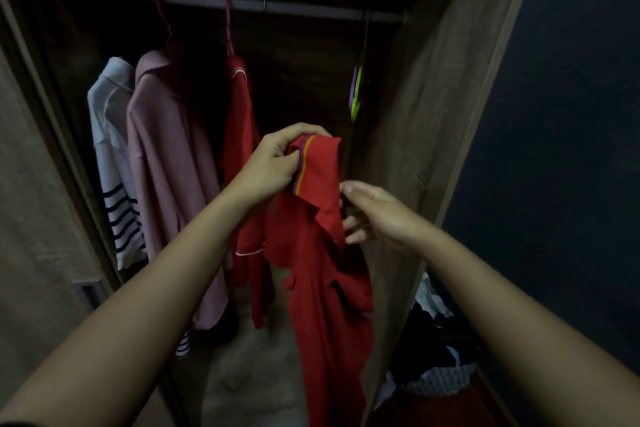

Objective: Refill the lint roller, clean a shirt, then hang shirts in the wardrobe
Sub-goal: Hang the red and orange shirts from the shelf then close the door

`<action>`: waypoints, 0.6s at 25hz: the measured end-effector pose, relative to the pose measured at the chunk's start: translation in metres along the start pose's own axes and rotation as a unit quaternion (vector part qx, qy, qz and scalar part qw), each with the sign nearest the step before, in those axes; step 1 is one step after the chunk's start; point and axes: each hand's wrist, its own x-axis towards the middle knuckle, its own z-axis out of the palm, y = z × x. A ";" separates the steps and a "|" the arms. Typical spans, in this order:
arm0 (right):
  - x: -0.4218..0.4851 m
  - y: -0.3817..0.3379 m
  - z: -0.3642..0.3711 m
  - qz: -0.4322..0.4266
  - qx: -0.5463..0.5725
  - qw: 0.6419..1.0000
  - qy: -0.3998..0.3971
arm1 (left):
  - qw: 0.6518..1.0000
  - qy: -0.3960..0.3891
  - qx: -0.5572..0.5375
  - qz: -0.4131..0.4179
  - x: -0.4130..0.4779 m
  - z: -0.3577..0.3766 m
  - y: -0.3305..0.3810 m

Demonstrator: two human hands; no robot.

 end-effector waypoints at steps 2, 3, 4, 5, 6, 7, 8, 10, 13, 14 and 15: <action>0.002 0.028 -0.002 0.033 -0.123 0.992 -0.001 | 0.999 -0.020 -0.026 0.018 0.002 0.007 0.013; 0.002 0.042 -0.007 0.032 -0.243 0.970 0.008 | 0.999 -0.020 -0.041 0.022 0.004 0.008 0.018; 0.003 0.058 -0.014 0.033 -0.399 0.916 0.019 | 0.998 -0.012 -0.057 0.023 0.007 0.007 0.021; 0.003 0.074 -0.022 0.035 -0.543 0.837 0.055 | 0.997 0.002 -0.073 0.026 0.010 0.003 0.025; 0.001 0.084 -0.029 0.017 -0.639 0.760 0.120 | 0.996 0.020 -0.084 0.031 0.012 -0.003 0.027; -0.001 0.089 -0.037 -0.018 -0.685 0.705 0.180 | 0.995 0.035 -0.091 0.037 0.015 -0.010 0.027; -0.003 0.089 -0.046 -0.056 -0.700 0.676 0.225 | 0.993 0.051 -0.094 0.040 0.018 -0.018 0.026; -0.008 0.073 -0.067 -0.104 -0.668 0.676 0.293 | 0.993 0.085 -0.068 0.040 0.020 -0.036 0.016; -0.005 0.023 -0.091 -0.041 -0.576 0.771 0.267 | 0.991 0.100 0.085 0.034 0.024 -0.053 -0.003; -0.001 0.009 -0.097 -0.029 -0.550 0.793 0.258 | 0.984 0.092 0.148 0.027 0.025 -0.053 -0.007; 0.004 -0.004 -0.103 -0.035 -0.523 0.810 0.263 | 0.977 0.079 0.199 0.019 0.025 -0.051 -0.009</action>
